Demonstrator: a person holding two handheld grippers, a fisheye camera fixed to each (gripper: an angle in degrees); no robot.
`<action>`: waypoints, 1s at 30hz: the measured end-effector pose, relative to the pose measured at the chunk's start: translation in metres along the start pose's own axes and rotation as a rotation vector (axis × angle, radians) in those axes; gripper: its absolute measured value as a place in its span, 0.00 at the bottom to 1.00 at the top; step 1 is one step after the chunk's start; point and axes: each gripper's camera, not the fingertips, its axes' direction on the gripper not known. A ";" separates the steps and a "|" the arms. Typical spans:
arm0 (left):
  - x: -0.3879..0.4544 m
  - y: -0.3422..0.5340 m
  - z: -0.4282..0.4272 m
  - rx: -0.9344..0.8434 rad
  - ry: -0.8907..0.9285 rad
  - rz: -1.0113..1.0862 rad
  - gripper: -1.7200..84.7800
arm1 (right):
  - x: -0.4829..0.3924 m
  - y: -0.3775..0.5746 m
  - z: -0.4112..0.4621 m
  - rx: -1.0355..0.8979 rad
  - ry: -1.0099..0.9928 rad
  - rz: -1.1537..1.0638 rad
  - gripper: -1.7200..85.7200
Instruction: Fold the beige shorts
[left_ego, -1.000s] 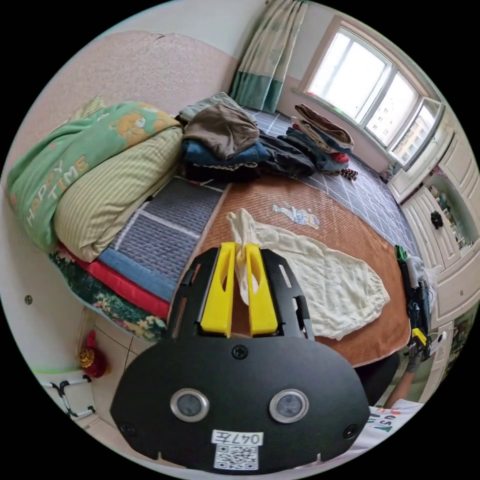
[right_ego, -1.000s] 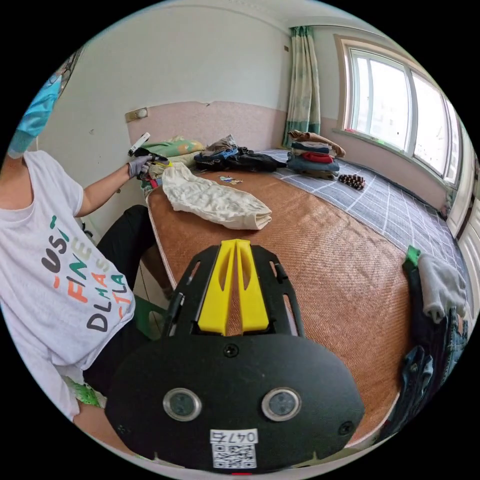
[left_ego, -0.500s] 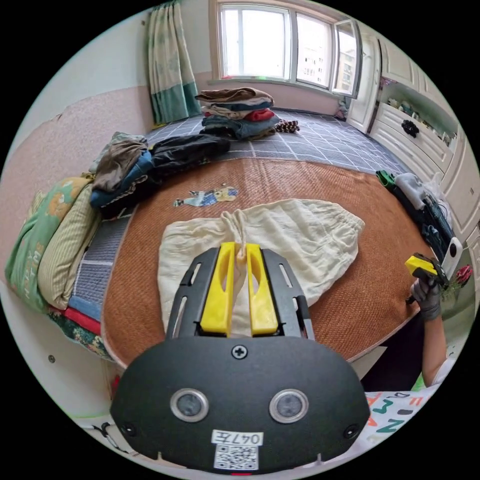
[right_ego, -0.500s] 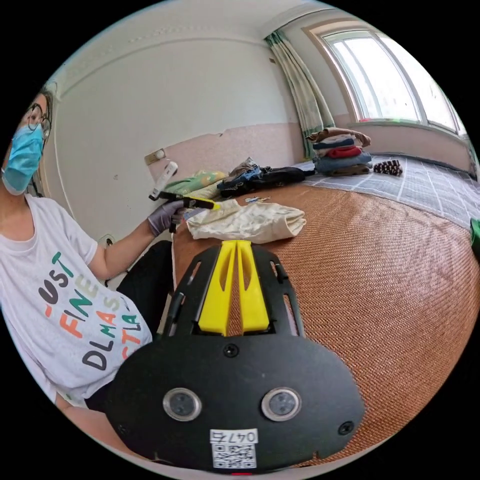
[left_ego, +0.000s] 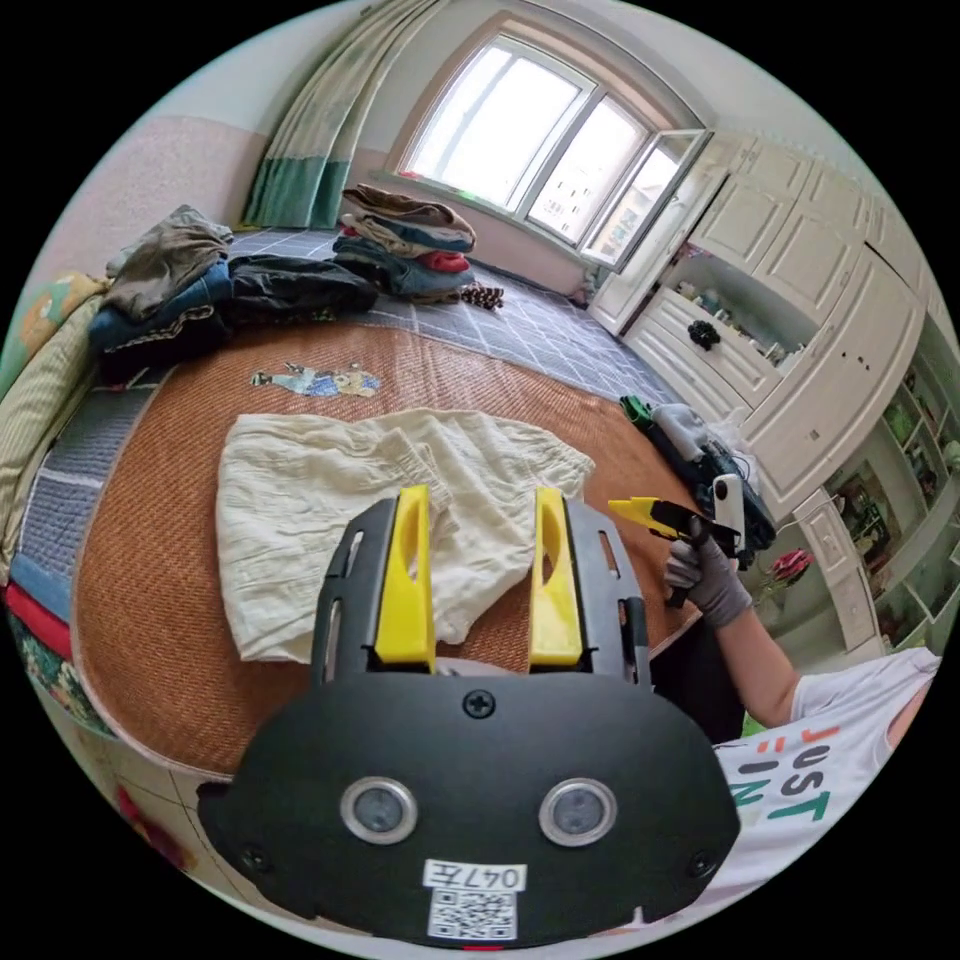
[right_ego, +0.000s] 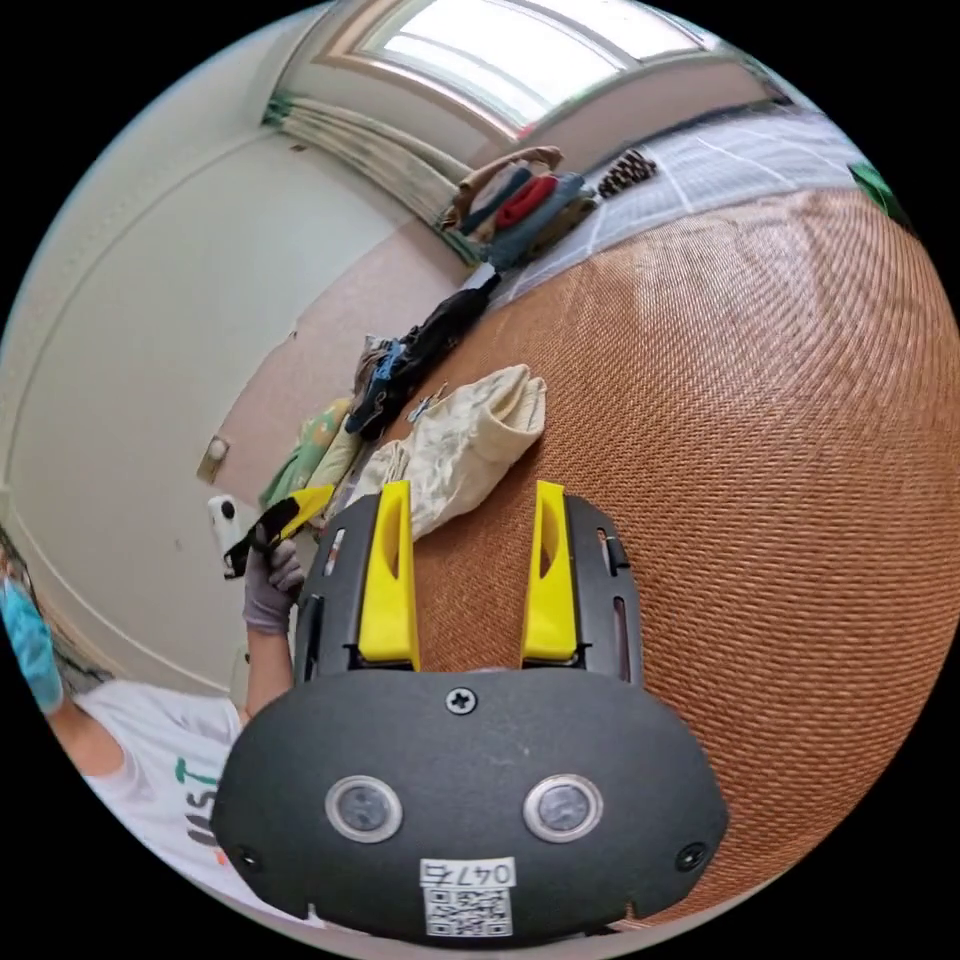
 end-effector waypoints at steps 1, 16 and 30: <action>-0.026 0.010 -0.005 0.025 -0.008 -0.030 0.15 | 0.000 -0.006 0.008 -0.002 0.001 0.027 0.17; -0.236 0.183 0.022 0.260 0.131 -0.350 0.15 | -0.156 -0.160 -0.030 0.102 0.375 -0.115 0.02; -0.316 0.248 0.099 0.282 0.427 -0.446 0.19 | -0.459 -0.154 0.286 -0.267 0.308 -0.823 0.13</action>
